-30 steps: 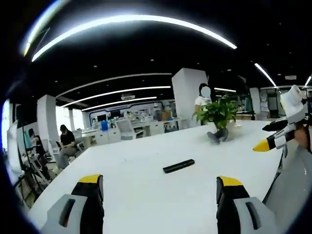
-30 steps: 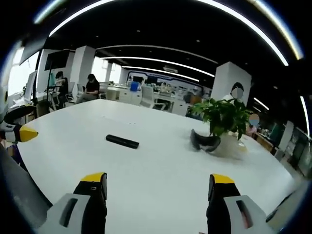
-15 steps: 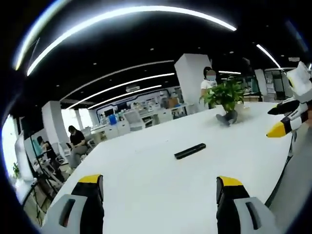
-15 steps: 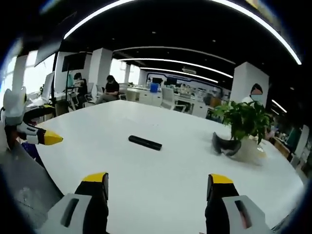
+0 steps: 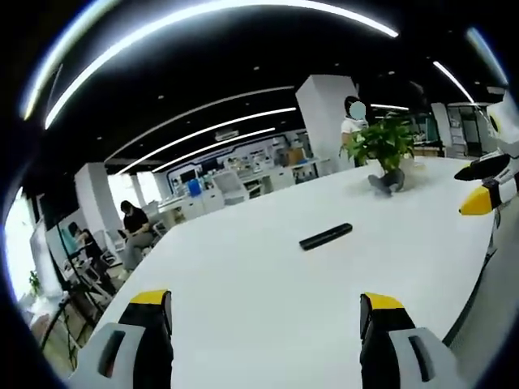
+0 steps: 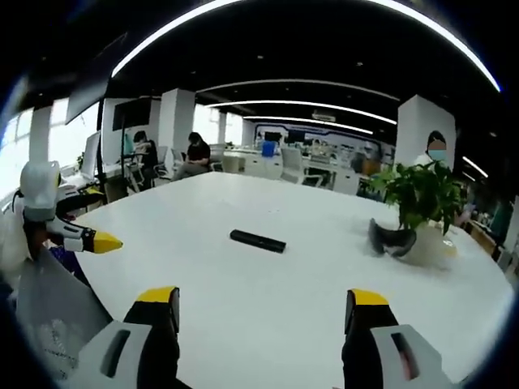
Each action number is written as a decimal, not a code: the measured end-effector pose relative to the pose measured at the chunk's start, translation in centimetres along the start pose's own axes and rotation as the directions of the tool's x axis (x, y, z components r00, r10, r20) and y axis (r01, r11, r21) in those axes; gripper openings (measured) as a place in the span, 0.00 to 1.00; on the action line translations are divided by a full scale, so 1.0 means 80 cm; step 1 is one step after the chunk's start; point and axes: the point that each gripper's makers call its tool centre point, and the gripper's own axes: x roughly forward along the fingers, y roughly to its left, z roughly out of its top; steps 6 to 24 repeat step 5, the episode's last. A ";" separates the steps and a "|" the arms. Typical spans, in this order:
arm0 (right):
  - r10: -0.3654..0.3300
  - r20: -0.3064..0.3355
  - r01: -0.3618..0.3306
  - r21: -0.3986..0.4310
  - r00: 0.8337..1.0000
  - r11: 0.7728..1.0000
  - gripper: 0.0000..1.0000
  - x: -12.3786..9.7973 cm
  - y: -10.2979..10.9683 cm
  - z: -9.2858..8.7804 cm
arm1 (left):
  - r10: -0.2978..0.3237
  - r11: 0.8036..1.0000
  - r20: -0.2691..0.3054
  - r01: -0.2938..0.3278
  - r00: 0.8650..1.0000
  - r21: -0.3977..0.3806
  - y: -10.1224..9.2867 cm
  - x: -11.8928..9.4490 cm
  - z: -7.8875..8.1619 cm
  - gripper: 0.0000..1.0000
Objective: Press the specified remote control buttons in sequence, fully releasing each button before pressing the next.
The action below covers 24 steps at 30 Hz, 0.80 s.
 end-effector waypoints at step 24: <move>-0.011 -0.003 0.011 -0.009 1.000 1.000 0.83 -0.001 -0.001 0.000 | -0.018 1.000 0.018 0.019 1.000 -0.022 0.000 -0.001 0.002 0.99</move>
